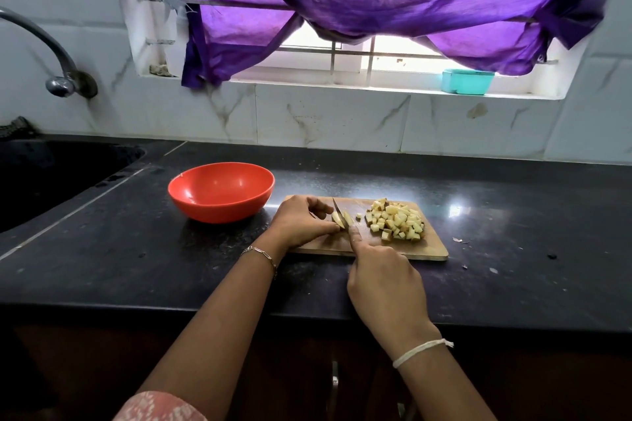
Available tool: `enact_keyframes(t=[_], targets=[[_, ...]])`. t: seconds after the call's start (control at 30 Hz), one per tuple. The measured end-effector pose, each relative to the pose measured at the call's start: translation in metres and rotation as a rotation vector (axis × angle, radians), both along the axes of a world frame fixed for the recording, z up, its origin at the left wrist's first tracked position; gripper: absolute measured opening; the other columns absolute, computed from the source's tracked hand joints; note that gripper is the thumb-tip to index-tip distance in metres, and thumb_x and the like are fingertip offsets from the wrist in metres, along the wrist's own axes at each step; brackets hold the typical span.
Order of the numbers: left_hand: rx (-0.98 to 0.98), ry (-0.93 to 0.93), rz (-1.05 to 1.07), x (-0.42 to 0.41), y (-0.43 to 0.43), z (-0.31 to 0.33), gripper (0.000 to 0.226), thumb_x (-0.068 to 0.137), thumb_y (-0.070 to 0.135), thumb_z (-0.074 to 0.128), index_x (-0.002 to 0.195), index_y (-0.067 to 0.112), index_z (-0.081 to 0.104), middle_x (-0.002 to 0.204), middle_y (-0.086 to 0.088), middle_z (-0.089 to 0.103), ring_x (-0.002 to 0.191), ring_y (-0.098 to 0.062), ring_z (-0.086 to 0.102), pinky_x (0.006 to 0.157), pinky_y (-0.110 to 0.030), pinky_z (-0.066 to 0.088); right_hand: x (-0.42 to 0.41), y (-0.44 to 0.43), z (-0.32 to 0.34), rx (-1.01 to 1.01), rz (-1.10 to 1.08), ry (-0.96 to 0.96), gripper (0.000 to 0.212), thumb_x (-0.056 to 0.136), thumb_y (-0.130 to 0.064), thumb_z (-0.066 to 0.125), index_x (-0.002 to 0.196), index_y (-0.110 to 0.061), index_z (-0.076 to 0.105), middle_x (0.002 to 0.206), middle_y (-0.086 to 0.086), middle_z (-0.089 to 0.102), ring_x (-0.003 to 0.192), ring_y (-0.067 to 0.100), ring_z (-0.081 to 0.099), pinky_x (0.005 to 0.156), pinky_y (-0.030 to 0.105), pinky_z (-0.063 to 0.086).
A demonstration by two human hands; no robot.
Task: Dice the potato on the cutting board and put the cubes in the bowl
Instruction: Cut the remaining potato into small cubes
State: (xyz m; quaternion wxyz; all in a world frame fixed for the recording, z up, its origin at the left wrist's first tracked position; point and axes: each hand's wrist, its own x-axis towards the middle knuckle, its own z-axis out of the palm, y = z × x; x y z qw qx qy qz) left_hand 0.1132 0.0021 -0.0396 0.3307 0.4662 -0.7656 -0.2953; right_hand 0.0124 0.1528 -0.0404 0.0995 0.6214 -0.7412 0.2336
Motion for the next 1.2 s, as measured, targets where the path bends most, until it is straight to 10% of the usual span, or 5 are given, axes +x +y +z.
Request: enact_keyframes(t=[1.2], targets=[[0.011, -0.006, -0.019, -0.001, -0.001, 0.001, 0.025, 0.073, 0.023, 0.081, 0.096, 0.016, 0.075, 0.083, 0.003, 0.072, 0.065, 0.004, 0.056, 0.073, -0.016, 0.043, 0.022, -0.011, 0.020, 0.154, 0.023, 0.196, 0.051, 0.099, 0.001, 0.029, 0.150, -0.003, 0.025, 0.121, 0.009, 0.060, 0.107, 0.026, 0.060, 0.078, 0.034, 0.049]])
